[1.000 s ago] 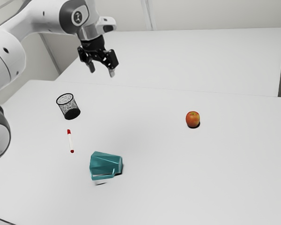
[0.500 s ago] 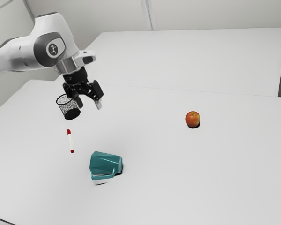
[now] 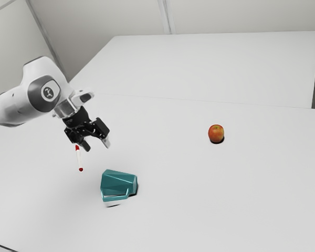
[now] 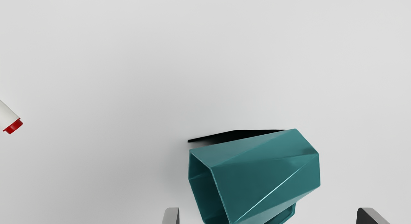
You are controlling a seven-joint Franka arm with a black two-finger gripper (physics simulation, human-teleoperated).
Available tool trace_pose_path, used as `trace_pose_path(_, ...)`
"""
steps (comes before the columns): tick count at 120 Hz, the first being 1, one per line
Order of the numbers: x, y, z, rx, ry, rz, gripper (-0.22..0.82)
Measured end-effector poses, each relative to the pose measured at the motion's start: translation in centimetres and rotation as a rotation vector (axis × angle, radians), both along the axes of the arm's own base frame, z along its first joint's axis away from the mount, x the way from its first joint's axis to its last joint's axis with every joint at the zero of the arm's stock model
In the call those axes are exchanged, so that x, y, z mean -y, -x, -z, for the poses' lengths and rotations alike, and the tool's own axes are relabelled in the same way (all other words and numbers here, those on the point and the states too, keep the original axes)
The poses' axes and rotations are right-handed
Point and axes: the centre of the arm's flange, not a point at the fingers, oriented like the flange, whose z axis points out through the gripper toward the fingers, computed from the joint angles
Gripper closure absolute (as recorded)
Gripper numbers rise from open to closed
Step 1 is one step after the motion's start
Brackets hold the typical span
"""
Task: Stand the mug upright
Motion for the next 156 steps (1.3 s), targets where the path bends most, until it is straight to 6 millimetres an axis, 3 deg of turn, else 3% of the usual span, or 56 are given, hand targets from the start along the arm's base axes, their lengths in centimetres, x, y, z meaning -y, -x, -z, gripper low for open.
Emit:
trace_pose_path(56, -2.8, 2.9, 6.4, 0.022, 0.146, -0.119, 0.00)
trace_pose_path(129, -2.5, 4.5, 11.9, 0.073, 0.378, -0.250, 0.00)
trace_pose_path(156, -2.0, 4.5, 12.7, 0.102, 0.429, -0.256, 0.00)
